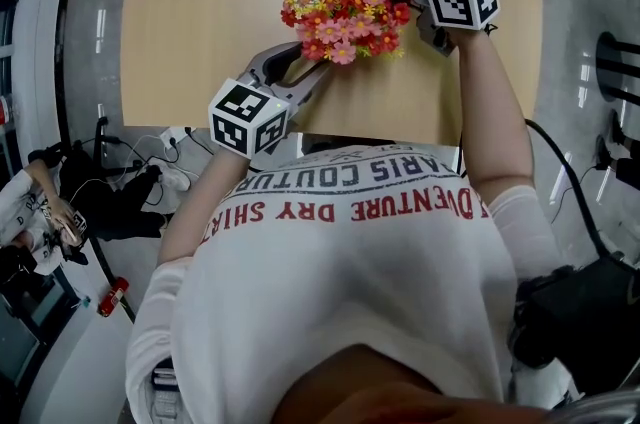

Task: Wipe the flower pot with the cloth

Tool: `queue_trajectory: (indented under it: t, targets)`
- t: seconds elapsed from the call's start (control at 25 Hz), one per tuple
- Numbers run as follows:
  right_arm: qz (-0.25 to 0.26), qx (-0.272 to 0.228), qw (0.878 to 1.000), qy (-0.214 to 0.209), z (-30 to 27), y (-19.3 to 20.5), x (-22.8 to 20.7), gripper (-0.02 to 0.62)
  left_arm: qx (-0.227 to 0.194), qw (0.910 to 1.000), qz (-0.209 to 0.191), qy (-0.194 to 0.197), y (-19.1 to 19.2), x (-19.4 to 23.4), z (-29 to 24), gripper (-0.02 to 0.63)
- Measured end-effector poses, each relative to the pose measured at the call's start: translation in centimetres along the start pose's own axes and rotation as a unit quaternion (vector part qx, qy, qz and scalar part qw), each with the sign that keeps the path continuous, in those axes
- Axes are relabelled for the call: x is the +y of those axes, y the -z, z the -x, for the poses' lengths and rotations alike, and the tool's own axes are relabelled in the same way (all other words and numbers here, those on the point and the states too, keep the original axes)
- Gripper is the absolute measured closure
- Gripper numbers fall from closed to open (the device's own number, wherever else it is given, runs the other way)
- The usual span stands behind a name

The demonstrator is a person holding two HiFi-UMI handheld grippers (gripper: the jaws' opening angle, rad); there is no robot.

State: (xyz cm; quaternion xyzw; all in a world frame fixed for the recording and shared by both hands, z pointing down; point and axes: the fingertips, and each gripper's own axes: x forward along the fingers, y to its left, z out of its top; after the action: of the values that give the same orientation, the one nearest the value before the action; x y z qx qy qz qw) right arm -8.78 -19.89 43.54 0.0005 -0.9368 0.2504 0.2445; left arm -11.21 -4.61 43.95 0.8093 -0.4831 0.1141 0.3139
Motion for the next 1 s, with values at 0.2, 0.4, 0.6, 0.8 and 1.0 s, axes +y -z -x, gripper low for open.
queue_trajectory:
  t: [0.2, 0.4, 0.6, 0.8, 1.0]
  targets:
    - [-0.017, -0.007, 0.999, -0.046, -2.0, -1.2, 0.3, 0.531, 0.002, 0.9999, 0.015, -0.002, 0.4, -1.1, -0.8, 0.411]
    - [-0.03, 0.033, 0.994, -0.101, -3.2, 0.3, 2.0, 0.531, -0.01, 0.9993, 0.033, -0.011, 0.5, -1.2, -1.0, 0.411]
    - [-0.045, 0.044, 0.99, -0.126, -3.3, 0.7, 2.5, 0.532, -0.018, 0.9992, 0.03, -0.017, 0.4, -0.8, -1.1, 0.411]
    - [-0.057, 0.037, 0.991, -0.118, -3.3, 0.8, 2.3, 0.532, -0.027, 0.9985, 0.037, -0.029, 0.0, 1.0, -0.7, 0.413]
    - [-0.074, 0.021, 0.994, -0.081, -3.2, 1.2, 2.1, 0.532, -0.016, 0.9991, 0.035, -0.016, -1.0, 4.2, -0.4, 0.413]
